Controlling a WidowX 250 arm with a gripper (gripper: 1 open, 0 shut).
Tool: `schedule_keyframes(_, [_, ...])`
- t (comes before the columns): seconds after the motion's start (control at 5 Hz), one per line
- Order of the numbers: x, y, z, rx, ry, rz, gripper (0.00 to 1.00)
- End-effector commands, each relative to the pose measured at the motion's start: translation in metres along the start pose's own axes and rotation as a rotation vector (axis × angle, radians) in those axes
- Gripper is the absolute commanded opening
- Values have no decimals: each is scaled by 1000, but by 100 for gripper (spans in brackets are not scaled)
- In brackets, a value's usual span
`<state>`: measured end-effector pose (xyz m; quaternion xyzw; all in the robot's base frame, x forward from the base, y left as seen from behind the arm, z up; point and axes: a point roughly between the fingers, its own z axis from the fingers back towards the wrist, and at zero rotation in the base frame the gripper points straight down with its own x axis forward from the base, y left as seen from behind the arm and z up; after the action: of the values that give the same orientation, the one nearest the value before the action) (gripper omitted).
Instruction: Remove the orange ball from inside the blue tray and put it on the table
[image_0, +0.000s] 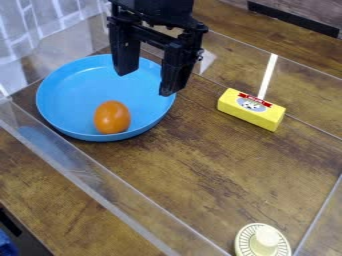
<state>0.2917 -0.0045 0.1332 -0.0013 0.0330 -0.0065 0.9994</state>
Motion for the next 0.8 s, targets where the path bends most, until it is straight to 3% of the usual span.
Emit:
schedule_keyframes(0.0, [-1,6,-5,5,5,-9,100])
schedule_keyframes(0.6, [-1,26,-19,23,5,-48,100])
